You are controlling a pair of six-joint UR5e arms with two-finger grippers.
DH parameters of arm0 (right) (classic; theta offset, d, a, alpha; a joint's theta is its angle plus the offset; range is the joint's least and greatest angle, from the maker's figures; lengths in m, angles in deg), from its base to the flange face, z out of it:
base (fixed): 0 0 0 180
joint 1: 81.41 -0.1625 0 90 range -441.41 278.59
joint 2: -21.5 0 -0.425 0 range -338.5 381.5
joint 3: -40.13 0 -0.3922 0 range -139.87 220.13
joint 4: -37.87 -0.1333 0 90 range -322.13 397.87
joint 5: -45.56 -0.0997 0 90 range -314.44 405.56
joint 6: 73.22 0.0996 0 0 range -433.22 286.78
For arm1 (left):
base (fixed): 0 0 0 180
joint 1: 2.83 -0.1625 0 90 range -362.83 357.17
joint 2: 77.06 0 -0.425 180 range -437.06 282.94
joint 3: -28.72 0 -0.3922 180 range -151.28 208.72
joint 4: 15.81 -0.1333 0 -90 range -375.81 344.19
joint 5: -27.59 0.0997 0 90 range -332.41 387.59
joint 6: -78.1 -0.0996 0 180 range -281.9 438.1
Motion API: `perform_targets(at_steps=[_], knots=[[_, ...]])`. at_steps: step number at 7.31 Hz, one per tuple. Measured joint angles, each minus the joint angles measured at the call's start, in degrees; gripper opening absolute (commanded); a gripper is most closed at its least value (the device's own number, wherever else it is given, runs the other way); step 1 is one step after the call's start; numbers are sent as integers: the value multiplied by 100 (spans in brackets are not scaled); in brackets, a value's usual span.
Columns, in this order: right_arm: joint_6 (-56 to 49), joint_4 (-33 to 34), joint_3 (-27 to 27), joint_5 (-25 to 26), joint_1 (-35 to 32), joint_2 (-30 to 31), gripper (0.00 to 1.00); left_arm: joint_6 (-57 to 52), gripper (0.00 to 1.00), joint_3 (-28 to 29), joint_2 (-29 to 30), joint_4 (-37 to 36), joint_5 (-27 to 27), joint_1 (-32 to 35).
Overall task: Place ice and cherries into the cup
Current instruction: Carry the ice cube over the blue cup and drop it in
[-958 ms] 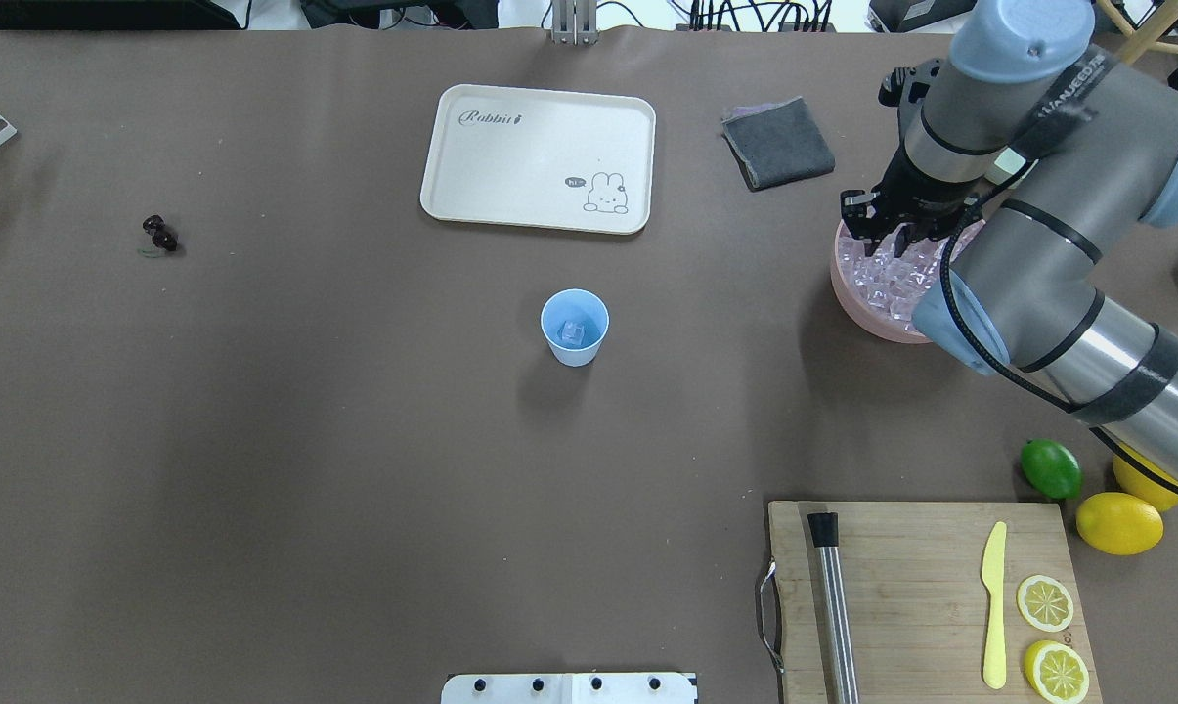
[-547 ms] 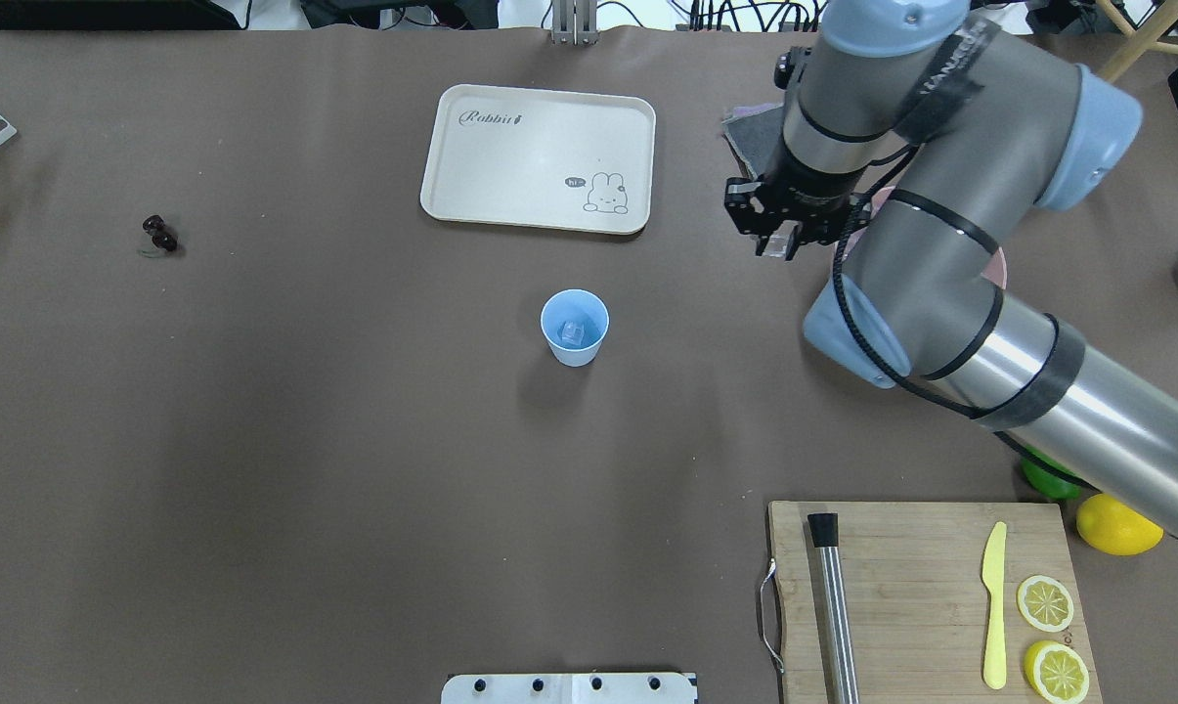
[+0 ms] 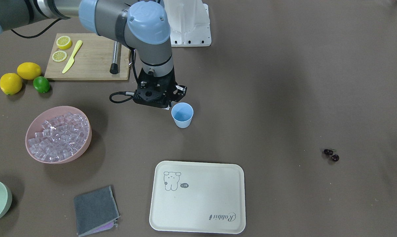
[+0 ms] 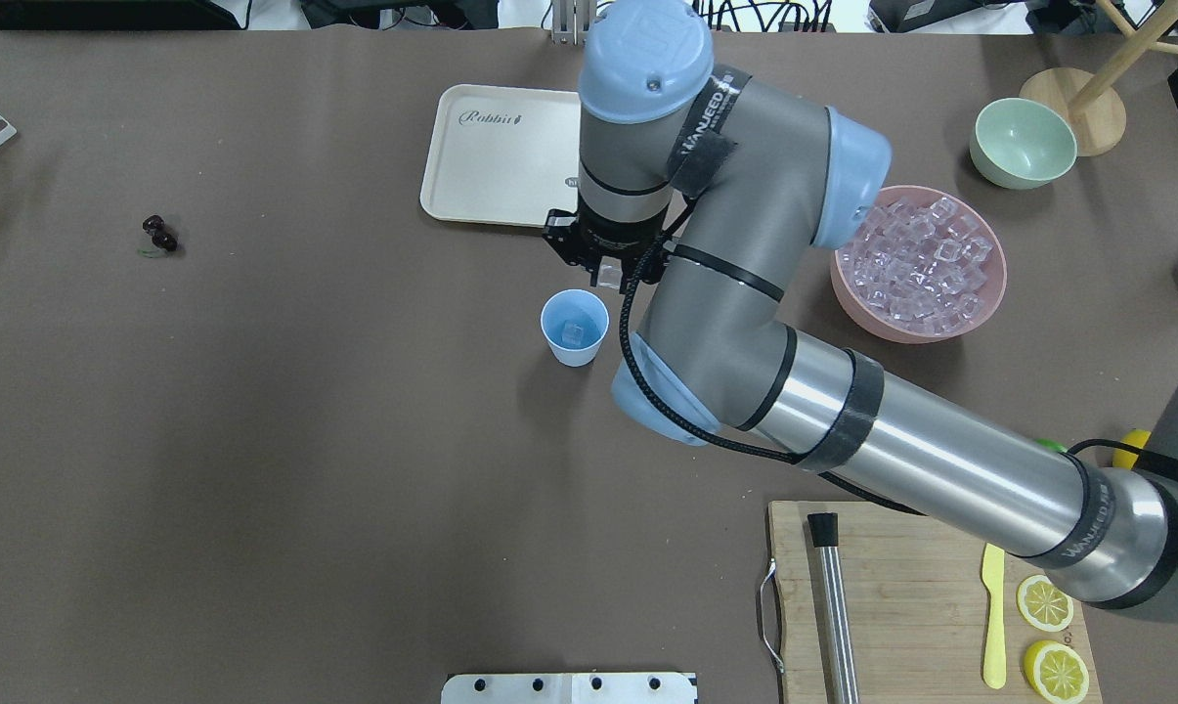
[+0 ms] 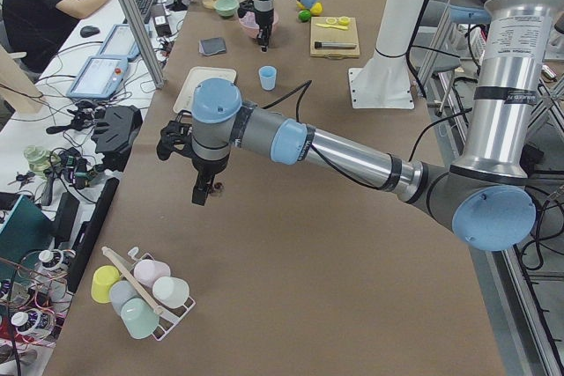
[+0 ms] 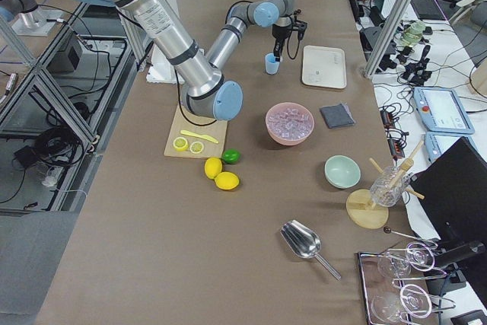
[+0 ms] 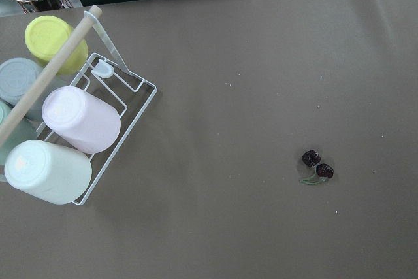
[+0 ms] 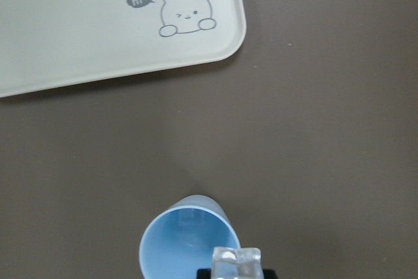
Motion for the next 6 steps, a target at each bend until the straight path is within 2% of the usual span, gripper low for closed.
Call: perform_targets(at_steps=[1,2,4,6], knots=[[101,-259,201,57,69,-99,45,6,98,26,3,3,1,-3],[176,-376,285,86,113,-131,99,6,98,55,18,4,4,-5],[261,-408,266,139,137,-49,100,7,98,119,99,4,8,-6],[161,-141,-279,138,72,352,100,9,98,136,165,4,3,-6]])
